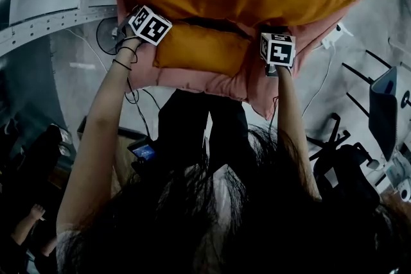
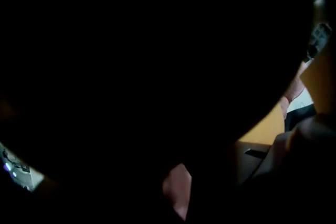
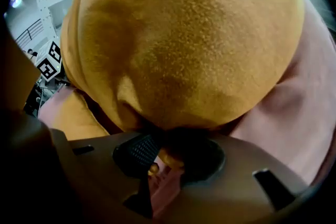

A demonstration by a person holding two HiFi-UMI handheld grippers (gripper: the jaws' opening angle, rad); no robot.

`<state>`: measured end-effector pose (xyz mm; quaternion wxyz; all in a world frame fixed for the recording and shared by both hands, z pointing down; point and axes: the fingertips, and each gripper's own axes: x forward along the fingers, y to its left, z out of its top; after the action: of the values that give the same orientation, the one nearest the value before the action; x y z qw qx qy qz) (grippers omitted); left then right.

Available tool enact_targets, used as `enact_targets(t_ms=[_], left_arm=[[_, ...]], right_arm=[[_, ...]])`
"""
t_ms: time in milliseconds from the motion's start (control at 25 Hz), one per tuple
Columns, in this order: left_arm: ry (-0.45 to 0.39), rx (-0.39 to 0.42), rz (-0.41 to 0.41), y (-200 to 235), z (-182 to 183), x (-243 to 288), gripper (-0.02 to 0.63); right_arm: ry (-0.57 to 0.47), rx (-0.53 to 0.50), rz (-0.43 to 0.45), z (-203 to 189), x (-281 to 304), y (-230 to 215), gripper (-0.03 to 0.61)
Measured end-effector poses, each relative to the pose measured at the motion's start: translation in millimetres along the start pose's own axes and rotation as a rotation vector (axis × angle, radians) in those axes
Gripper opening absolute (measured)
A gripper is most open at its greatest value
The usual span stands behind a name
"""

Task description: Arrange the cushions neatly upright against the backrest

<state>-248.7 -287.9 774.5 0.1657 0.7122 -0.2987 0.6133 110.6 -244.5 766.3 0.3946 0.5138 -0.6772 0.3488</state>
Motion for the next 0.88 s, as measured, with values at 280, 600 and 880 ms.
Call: enact_targets(t_ms=[280, 600, 880], left_arm=[[-0.074, 0.044, 0.020, 1.4, 0.7, -2.5, 0.092], [-0.220, -0.004, -0.069, -6.7, -4.4, -28.0, 0.095], [-0.266, -0.232, -0.160, -15.4, -23.6, -60.4, 0.172]], right_arm=[[-0.037, -0.064, -0.056, -1.9, -0.7, -1.1, 0.110], [-0.069, -0.062, -0.013, -12.8, -28.2, 3.6, 0.112], [-0.135, 0.095, 0.159, -26.1, -61.0, 30.8, 0.121]])
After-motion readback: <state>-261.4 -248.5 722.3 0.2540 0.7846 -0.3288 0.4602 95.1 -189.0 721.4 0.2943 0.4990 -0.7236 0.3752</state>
